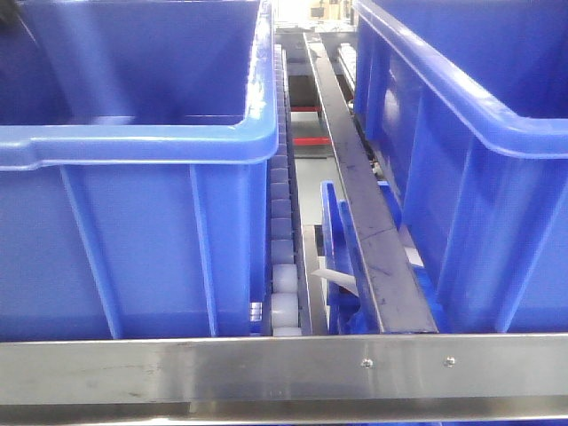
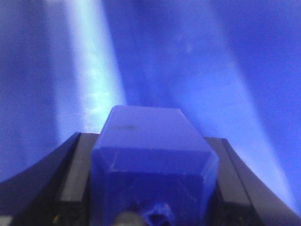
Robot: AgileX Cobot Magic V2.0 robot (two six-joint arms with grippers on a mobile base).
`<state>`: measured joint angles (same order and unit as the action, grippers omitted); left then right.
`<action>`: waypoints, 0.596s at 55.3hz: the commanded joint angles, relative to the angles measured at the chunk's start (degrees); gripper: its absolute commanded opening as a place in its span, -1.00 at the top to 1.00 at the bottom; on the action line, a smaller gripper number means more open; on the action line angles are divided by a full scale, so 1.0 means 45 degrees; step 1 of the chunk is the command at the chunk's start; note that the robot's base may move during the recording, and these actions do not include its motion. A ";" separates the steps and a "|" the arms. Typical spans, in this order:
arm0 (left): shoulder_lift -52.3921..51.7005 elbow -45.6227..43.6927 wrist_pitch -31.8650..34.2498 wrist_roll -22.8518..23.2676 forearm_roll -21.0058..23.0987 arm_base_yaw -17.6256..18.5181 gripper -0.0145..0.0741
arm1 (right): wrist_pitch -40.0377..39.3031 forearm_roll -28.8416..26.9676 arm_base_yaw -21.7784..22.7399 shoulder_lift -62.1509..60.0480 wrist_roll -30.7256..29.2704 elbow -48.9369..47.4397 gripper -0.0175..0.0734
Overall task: Pick and sort blue part to right shelf
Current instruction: 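Lower the left gripper into a blue bin and release its part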
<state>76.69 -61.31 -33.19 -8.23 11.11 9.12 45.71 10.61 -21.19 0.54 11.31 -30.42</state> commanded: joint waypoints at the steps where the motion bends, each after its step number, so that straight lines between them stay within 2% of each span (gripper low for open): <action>1: 0.0721 -0.0512 0.1679 -0.0062 0.0262 0.0010 -0.09 | -0.1135 0.0214 0.0003 0.0250 -0.0097 -0.0336 -0.14; 17: 0.3563 -0.0512 0.3115 -0.0062 0.0262 0.0010 -0.09 | -0.1135 0.0214 0.0003 0.0250 -0.0097 -0.0336 -0.14; 33: 0.4554 -0.0512 0.3038 -0.0062 0.0262 0.0010 -0.12 | -0.1135 0.0214 0.0003 0.0250 -0.0097 -0.0336 -0.14</action>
<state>98.64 -62.17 -21.58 -8.55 11.37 9.12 45.71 10.61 -21.19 0.54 11.31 -30.42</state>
